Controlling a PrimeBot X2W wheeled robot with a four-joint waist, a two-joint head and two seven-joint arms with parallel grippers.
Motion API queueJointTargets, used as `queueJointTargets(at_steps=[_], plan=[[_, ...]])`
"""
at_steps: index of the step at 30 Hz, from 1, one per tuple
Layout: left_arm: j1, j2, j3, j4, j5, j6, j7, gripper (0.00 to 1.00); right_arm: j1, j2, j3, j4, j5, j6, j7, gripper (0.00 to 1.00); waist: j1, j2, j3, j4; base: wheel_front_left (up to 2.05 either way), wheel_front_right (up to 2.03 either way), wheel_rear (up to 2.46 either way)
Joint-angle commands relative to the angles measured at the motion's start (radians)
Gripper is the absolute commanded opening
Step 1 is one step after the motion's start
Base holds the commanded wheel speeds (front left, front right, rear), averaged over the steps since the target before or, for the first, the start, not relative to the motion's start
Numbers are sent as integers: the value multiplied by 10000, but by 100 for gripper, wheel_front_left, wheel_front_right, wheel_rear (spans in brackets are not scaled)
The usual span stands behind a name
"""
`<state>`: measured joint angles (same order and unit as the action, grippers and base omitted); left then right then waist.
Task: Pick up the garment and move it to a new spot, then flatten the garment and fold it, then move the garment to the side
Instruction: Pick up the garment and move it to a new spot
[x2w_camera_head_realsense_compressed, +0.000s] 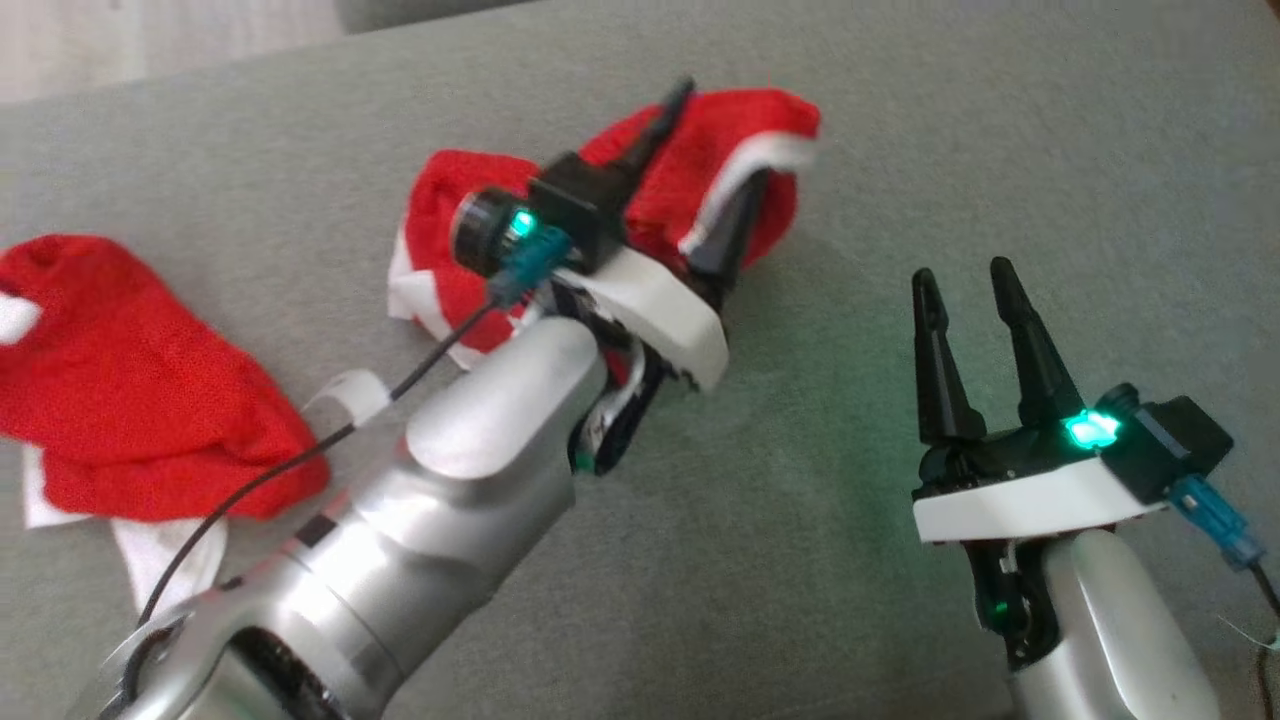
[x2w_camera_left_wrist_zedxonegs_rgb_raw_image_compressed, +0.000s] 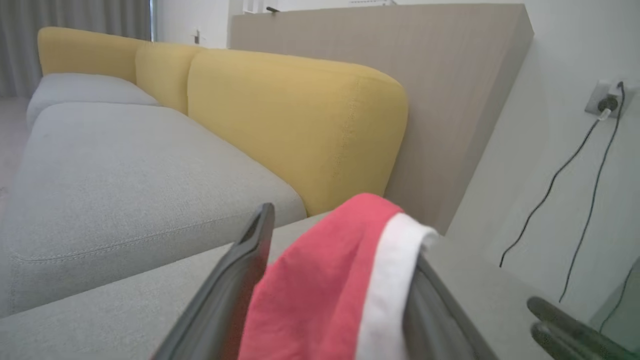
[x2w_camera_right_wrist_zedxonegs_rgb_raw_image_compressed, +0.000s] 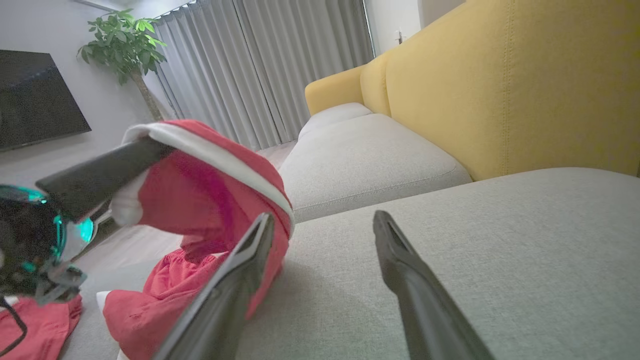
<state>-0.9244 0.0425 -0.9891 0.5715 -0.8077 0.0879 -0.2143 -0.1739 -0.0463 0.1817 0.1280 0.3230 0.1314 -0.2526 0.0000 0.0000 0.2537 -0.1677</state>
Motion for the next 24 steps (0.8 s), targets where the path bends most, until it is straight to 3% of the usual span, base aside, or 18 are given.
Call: queueJointTargets(at_steps=[1, 7, 15, 19, 24], plan=[[-500, 78, 23, -156, -73, -104, 167, 100, -125, -39, 139, -266, -107, -7, -92, 100, 0, 0, -327, 347, 0, 0, 0], [-180, 78, -1341, 416, -413, -706, 1864, 100, 48, -39, 106, -114, -138, -7, -92, 100, 0, 0, -826, 780, 0, 0, 0], [307, 78, -2124, 664, -455, -1098, 2367, 100, 310, -39, -162, -13, -155, -7, -92, 100, 0, 0, -1320, 1363, 0, 0, 0], [576, 243, -1785, 532, -548, -779, 1702, 100, 440, -39, -288, 7, -179, -7, -92, 100, 0, 0, -1572, 1637, 0, 0, 0], [1290, 1136, -508, -41, -847, 218, -11, 100, 732, -39, -580, -15, -398, -7, -92, 100, 0, 0, -1881, 2195, 0, 0, 0]])
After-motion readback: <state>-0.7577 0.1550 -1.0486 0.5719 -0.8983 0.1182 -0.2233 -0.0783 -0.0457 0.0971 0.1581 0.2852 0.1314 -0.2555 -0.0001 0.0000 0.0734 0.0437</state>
